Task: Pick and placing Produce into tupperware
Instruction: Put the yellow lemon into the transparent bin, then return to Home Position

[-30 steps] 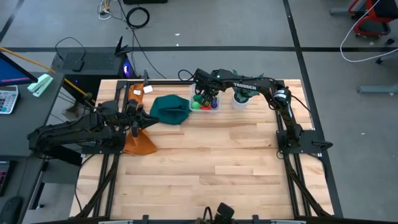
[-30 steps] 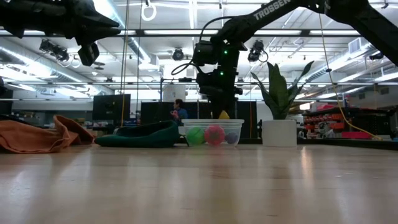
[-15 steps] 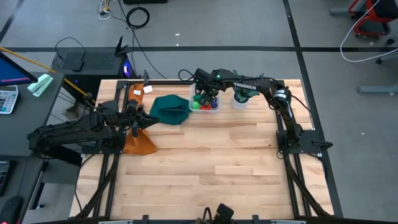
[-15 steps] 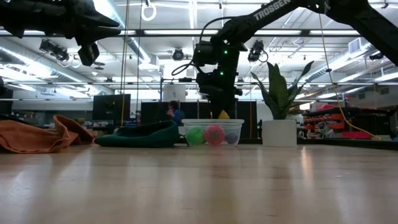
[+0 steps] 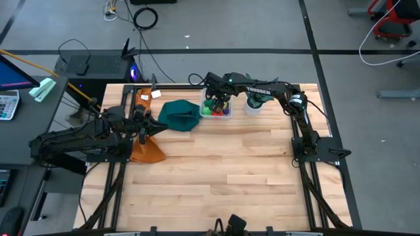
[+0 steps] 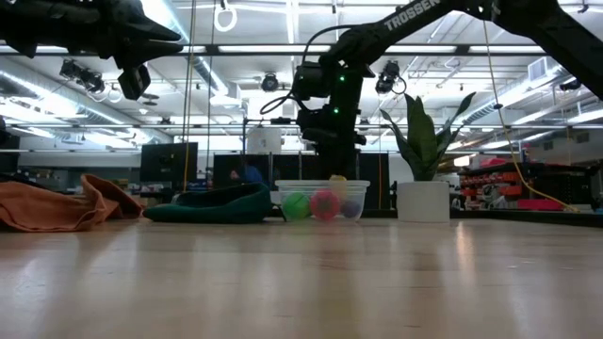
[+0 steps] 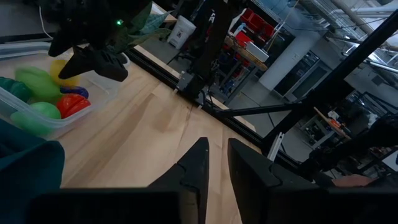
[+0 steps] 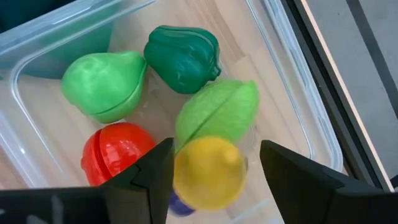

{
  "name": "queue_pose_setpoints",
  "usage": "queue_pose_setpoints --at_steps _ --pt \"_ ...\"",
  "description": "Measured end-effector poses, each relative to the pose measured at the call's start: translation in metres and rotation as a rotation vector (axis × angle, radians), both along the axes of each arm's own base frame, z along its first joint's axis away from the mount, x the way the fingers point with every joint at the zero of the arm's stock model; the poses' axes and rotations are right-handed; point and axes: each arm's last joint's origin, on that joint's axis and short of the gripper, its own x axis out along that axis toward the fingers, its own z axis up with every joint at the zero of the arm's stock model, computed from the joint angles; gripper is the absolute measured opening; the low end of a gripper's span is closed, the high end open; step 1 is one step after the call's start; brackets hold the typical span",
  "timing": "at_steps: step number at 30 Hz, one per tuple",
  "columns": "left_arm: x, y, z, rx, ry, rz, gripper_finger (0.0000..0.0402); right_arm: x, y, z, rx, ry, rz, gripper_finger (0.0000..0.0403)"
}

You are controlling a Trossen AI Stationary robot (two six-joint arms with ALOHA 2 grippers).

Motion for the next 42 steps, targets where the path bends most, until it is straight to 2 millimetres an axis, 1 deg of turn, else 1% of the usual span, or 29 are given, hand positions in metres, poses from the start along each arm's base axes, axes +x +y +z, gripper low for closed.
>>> queue_pose_setpoints --at_steps 8,14,18,21,24,27,30,31,32,34,36,39,42 --pt "0.000 0.000 0.000 0.000 0.000 0.000 0.0073 0.000 0.000 0.000 0.000 0.000 0.000 0.0207" --pt "0.000 0.000 0.000 0.005 0.001 0.000 0.0067 0.001 0.000 0.001 -0.002 -0.003 0.001 0.0202" --pt "0.000 0.000 0.000 0.005 0.001 0.000 0.0068 0.003 0.002 0.008 -0.009 -0.016 0.008 0.0193" --pt "0.000 0.000 0.000 0.006 0.001 0.000 0.0072 0.007 0.006 0.017 -0.018 -0.037 0.024 0.0174" --pt "0.000 0.000 0.000 0.006 0.001 0.000 0.0073 0.010 0.010 0.028 0.004 -0.056 0.045 0.0141" --pt "0.000 0.000 0.000 0.006 0.001 0.000 0.0069 0.012 0.014 0.040 0.034 -0.084 0.066 0.0092" --pt "0.000 0.000 0.000 0.005 0.001 0.000 0.0064 0.010 0.020 0.051 0.100 -0.077 0.108 0.0030" --pt "0.000 0.000 0.000 0.005 0.001 0.000 0.0063 0.009 0.023 0.054 0.123 -0.071 0.128 0.0016" --pt "0.000 0.000 0.000 0.005 0.001 0.000 0.0062 0.007 0.025 0.058 0.143 -0.068 0.145 0.0009" --pt "0.000 0.000 0.000 0.005 0.001 0.000 0.0062 0.002 0.032 0.066 0.168 -0.072 0.167 0.0012" --pt "0.000 0.000 0.000 0.004 0.001 0.001 0.0063 -0.003 0.040 0.079 0.165 -0.109 0.191 0.0010" --pt "0.000 0.000 0.000 0.000 0.000 0.001 0.0066 -0.016 0.056 0.102 0.137 -0.182 0.232 0.0002" --pt "0.000 0.000 0.000 0.001 0.000 0.003 0.0066 -0.036 0.072 0.120 0.102 -0.273 0.262 0.0001"
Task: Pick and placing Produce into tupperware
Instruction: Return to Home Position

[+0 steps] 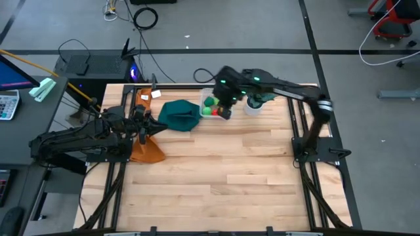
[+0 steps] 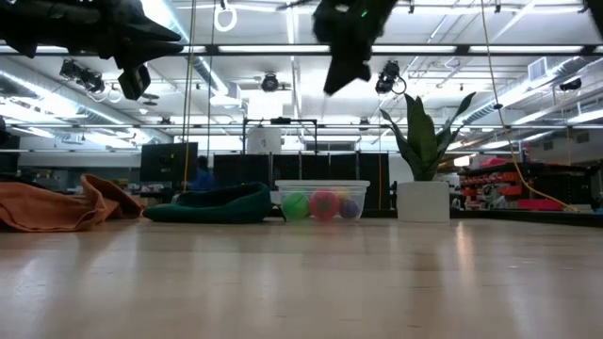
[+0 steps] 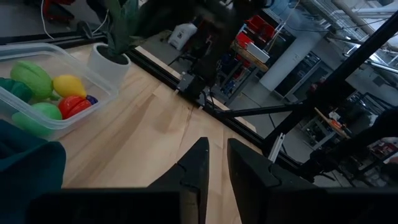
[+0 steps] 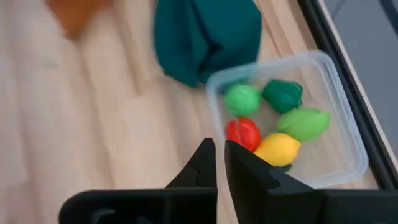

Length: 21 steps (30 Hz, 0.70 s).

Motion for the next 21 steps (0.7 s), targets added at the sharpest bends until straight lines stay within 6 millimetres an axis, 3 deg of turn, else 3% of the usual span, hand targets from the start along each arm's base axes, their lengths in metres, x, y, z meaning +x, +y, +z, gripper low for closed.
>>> queue_pose_setpoints --at_steps 5,13,21 --pt "0.000 0.001 0.000 0.007 -0.002 0.018 0.0060 -0.049 0.029 0.010 0.020 -0.194 0.010 0.0000" --pt "0.000 0.002 0.000 0.012 -0.002 0.066 0.0058 -0.130 0.069 -0.002 0.101 -0.530 -0.071 0.0000" --pt "0.000 0.003 0.001 0.017 -0.006 0.118 0.0062 -0.180 0.092 -0.022 0.185 -0.732 -0.103 0.0000"
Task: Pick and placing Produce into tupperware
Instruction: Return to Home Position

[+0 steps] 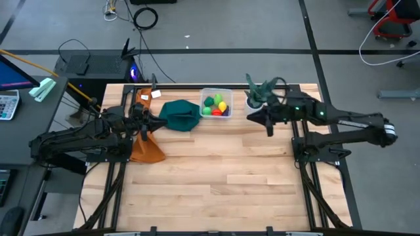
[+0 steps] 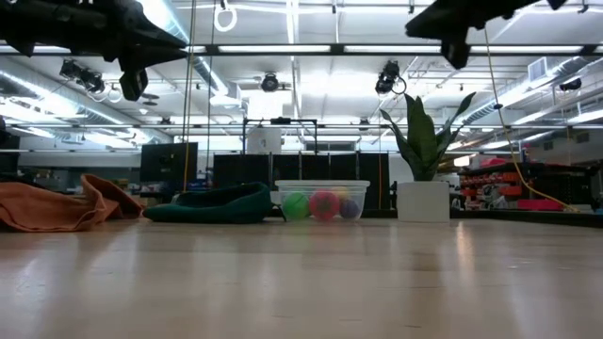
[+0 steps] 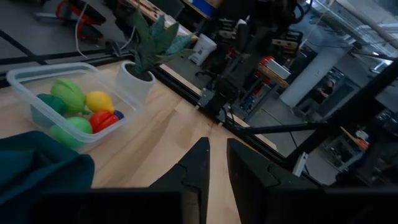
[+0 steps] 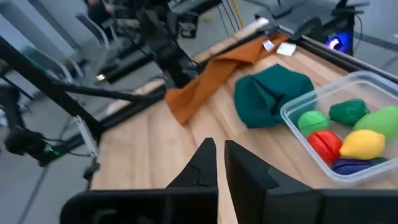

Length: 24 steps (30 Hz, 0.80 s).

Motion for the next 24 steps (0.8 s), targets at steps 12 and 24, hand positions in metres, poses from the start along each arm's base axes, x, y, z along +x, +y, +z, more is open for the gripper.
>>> queue_pose_setpoints --at_steps 12,24 --pt "0.000 0.002 0.000 0.002 0.003 0.057 0.0063 -0.069 0.018 0.020 -0.023 -0.259 0.002 0.0000" --pt "-0.001 0.003 0.000 -0.003 0.003 0.102 0.0053 -0.127 0.022 0.015 -0.193 -0.268 -0.254 0.0000"
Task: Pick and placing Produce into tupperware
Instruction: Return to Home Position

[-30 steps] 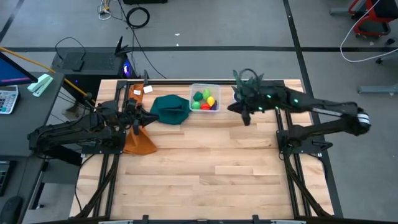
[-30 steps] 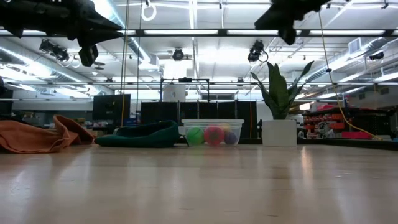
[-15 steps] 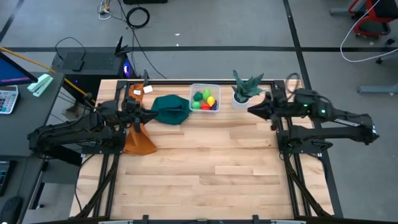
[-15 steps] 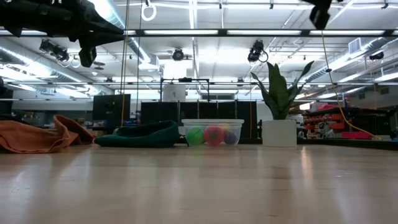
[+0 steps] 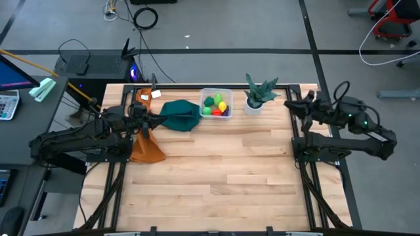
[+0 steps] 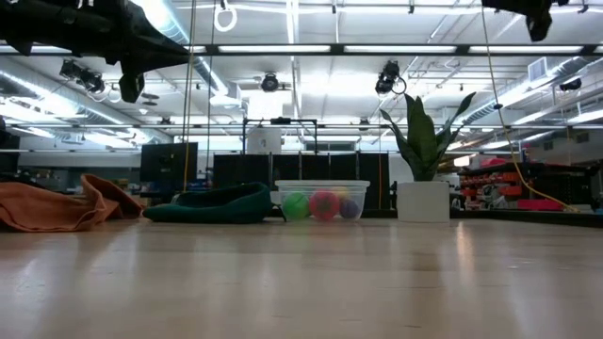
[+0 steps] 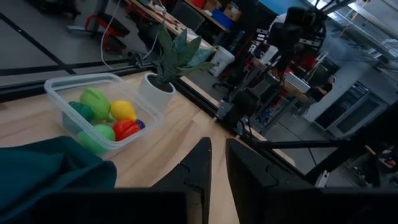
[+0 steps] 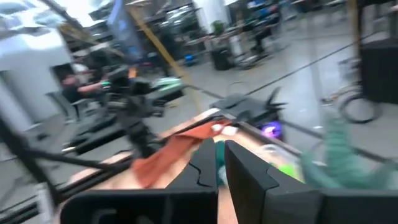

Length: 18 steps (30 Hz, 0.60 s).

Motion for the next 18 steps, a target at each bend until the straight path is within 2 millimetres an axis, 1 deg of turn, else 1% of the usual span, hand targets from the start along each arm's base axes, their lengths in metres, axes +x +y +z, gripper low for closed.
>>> queue_pose_setpoints --at_steps 5,7,11,14,18 --pt "0.000 0.000 0.000 -0.002 0.000 0.008 0.0057 -0.010 -0.001 -0.007 -0.031 0.063 -0.124 0.0000" --pt "0.000 0.000 0.000 -0.014 -0.003 0.013 0.0057 -0.012 -0.002 -0.012 -0.031 0.103 -0.143 0.0000" --pt "0.000 0.001 0.000 -0.017 -0.004 0.031 0.0052 -0.011 -0.002 -0.024 -0.025 0.116 -0.159 0.0000" --pt "0.000 0.001 0.000 -0.017 -0.004 0.044 0.0051 -0.009 -0.003 -0.038 -0.002 0.094 -0.160 0.0000" --pt "0.000 0.001 0.000 -0.020 -0.005 0.047 0.0056 -0.006 -0.003 -0.052 0.016 0.015 -0.152 0.0000"
